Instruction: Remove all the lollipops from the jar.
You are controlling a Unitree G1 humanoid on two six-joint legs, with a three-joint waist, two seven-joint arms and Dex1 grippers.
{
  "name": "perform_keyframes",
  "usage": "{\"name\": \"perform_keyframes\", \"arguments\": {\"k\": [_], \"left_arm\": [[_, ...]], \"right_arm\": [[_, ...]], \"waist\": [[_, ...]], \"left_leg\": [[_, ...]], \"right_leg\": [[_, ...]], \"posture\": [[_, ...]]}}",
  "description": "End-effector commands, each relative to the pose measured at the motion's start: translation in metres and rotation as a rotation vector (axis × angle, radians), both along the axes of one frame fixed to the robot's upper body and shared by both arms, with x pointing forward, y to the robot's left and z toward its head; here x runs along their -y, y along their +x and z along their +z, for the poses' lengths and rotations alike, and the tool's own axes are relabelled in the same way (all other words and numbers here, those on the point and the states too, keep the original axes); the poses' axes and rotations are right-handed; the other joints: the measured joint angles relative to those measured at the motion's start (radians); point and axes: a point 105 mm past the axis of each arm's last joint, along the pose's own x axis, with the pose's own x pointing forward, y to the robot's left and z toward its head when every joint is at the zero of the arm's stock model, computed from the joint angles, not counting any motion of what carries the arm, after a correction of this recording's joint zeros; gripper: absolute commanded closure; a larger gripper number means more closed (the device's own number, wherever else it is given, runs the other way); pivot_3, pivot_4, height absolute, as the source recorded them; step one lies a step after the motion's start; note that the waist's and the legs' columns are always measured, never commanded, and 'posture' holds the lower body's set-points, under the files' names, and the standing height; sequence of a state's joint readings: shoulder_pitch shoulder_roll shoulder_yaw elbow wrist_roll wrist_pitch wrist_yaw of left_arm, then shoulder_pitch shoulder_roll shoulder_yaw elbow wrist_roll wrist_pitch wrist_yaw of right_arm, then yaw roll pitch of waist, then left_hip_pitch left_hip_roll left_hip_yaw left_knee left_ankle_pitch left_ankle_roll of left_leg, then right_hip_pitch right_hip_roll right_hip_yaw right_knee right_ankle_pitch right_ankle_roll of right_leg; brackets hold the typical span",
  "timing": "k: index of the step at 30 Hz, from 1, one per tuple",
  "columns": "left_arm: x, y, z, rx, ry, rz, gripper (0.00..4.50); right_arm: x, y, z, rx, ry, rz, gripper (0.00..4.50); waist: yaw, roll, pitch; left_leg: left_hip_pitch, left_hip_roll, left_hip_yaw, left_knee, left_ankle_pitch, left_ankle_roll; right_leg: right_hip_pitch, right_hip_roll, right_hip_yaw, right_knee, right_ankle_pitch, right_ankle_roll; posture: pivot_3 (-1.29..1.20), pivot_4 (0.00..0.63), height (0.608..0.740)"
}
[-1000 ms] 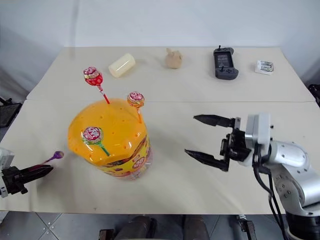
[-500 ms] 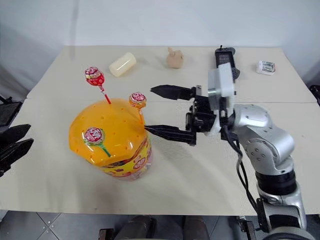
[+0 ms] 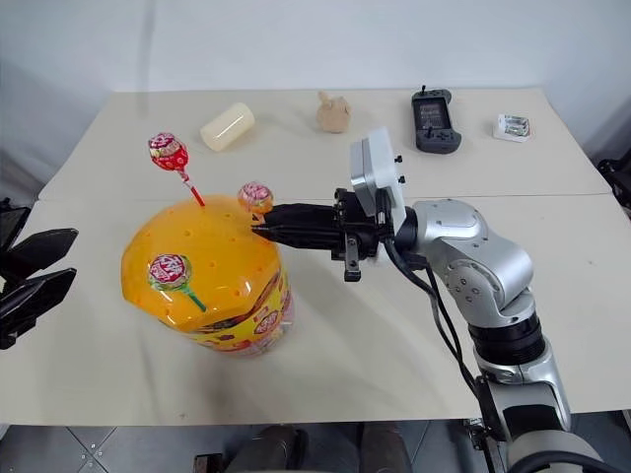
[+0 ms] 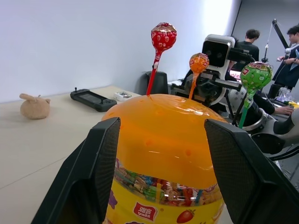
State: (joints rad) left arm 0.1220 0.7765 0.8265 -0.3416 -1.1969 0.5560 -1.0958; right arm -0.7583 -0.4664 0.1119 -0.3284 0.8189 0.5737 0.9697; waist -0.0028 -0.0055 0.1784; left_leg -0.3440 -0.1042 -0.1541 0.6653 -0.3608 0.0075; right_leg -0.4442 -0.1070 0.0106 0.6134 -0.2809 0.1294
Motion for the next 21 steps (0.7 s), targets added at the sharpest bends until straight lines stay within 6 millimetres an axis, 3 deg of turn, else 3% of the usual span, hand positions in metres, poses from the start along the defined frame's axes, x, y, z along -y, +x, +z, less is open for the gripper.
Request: {"name": "perform_keyframes", "arguments": {"k": [1,5,9,12,15,19,21], "left_arm": [[-0.001,-0.006,0.007,0.042,-0.013,-0.009,1.45],[-0.003,-0.005,0.008,0.044,-0.015,-0.009,1.45],[-0.001,-0.007,0.008,0.045,-0.001,-0.034,1.45],[0.002,-0.010,0.008,0.040,0.033,-0.076,1.45],[0.006,-0.014,0.004,0.022,0.074,-0.115,1.45],[0.015,-0.023,-0.009,-0.015,0.179,-0.173,1.45],[0.017,-0.026,-0.016,-0.036,0.210,-0.198,1.45]], "right_arm": [[-0.001,-0.008,0.011,0.036,0.057,0.033,4.48],[0.011,-0.014,0.022,0.037,0.181,0.092,4.48],[0.047,0.005,0.038,0.059,0.255,-0.049,4.48],[0.086,0.019,0.039,0.083,0.170,-0.219,4.48],[0.131,0.029,0.019,0.036,-0.008,-0.393,4.48],[0.210,0.037,-0.044,-0.102,-0.291,-0.697,4.48],[0.234,0.029,-0.074,-0.125,-0.420,-0.732,4.48]], "waist": [[0.000,0.000,0.000],[0.000,0.000,0.000],[0.001,0.000,0.000],[0.006,0.000,0.000],[0.017,0.000,0.000],[0.021,0.001,0.000],[0.022,0.001,0.000]], "left_leg": [[0.000,0.000,0.000,0.000,0.000,0.000],[0.000,0.000,0.000,0.000,0.000,0.000],[0.000,-0.001,0.000,0.001,0.000,0.000],[-0.001,-0.001,0.000,0.001,0.000,0.000],[-0.002,-0.001,-0.001,0.000,0.000,0.001],[-0.003,-0.001,0.000,-0.001,-0.001,0.003],[-0.003,-0.001,0.002,-0.001,-0.002,0.004]], "right_leg": [[0.000,0.000,0.000,0.000,0.000,0.000],[0.000,0.000,0.000,0.000,0.000,0.000],[0.000,0.000,0.000,0.000,0.001,-0.001],[0.000,0.000,0.000,0.000,0.001,-0.001],[0.000,0.000,-0.001,-0.002,0.001,-0.001],[0.000,0.000,-0.001,-0.003,0.001,-0.001],[-0.001,-0.001,0.000,-0.004,0.001,-0.001]], "posture": [[0.00,0.150,0.740],[0.00,0.150,0.740],[0.00,0.150,0.740],[0.00,0.150,0.740],[0.00,0.150,0.740],[0.00,0.150,0.740],[0.00,0.150,0.740]]}}
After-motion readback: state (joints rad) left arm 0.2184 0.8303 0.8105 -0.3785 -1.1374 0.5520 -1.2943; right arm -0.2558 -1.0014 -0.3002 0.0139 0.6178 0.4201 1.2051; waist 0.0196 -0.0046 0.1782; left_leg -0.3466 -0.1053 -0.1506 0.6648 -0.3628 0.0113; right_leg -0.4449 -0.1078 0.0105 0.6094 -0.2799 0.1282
